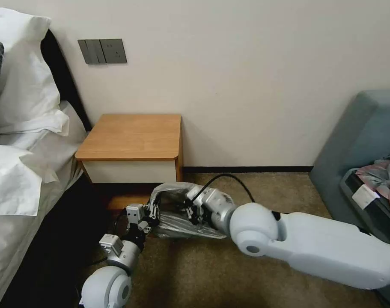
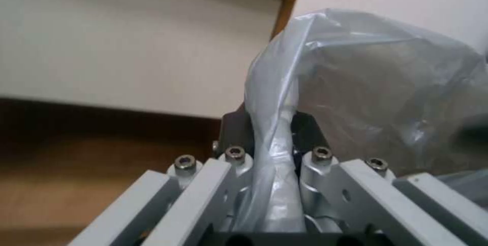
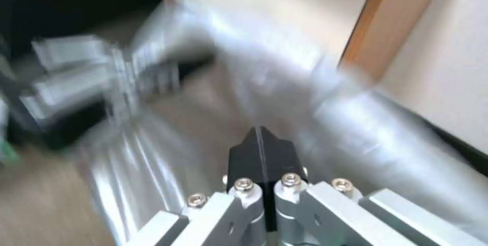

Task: Pick up the garbage bag from the table and place it over the trash can.

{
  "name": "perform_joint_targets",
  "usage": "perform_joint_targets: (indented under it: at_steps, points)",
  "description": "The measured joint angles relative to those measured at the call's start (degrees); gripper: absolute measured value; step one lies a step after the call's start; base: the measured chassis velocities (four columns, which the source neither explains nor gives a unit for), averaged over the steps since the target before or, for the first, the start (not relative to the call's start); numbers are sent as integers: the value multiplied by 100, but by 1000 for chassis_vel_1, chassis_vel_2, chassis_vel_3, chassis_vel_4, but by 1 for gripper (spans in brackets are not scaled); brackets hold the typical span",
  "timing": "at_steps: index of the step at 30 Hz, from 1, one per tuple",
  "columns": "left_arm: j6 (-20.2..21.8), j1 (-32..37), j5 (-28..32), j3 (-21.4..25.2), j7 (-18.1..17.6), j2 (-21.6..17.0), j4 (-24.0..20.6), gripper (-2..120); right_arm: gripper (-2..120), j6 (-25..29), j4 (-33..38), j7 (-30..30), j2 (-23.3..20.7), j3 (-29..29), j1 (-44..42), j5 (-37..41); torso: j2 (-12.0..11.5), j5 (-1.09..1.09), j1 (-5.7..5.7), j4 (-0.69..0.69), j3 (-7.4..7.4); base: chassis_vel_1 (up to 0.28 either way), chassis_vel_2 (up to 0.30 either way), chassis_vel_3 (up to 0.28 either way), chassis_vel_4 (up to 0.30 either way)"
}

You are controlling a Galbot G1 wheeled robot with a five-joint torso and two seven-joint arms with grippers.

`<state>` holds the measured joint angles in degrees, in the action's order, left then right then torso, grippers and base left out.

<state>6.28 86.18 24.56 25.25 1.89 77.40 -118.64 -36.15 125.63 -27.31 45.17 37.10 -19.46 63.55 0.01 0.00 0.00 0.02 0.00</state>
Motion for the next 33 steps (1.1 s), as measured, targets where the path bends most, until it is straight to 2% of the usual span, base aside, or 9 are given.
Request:
perform_joint_targets:
  at_steps: [2,6,11,12,17,21,25,29,33]
  points:
    - [145,36,93,-72,-235,-14,-39,5,-1,211,149,406,-166,-610,-627,-201,0,2,0,-2,0,0,0,0,0]
    - [471,66,261,-230,-650,-54,-155,5,14,804,293,1106,-339,-1583,-1695,-1066,0,-2,0,-2,-1,0,0,0,0]
    - [674,266,264,-265,-1115,-34,-296,5,30,1734,200,1218,-280,-2058,-2872,-2463,0,-4,0,-9,-2,0,0,0,0]
    - [685,351,244,-223,-1239,20,-341,5,35,1848,105,1226,-160,-2119,-3010,-2745,-1,1,0,1,-1,0,0,0,0]
    - [789,435,388,-252,-1630,7,-484,5,55,2369,-178,1316,908,-3096,-4392,-4642,-1,4,0,-2,0,0,0,0,0]
    - [841,561,435,-268,-1702,-99,-532,5,68,2654,-210,1437,1530,-3850,-5377,-5559,-1,1,0,-5,-1,0,0,0,0]
    - [844,621,440,-267,-1709,-143,-529,5,77,2824,-213,1529,1744,-4154,-5743,-5947,0,0,0,-2,-1,0,0,0,0]
    - [851,781,465,-350,-1788,-249,-457,5,96,3423,-194,1616,2314,-4879,-6578,-6647,-1,-2,0,-2,-1,0,0,0,0]
    - [858,788,495,-547,-1928,-307,-352,5,100,3876,-203,1602,2705,-5149,-7073,-6920,-1,-1,0,-2,-1,0,0,0,0]
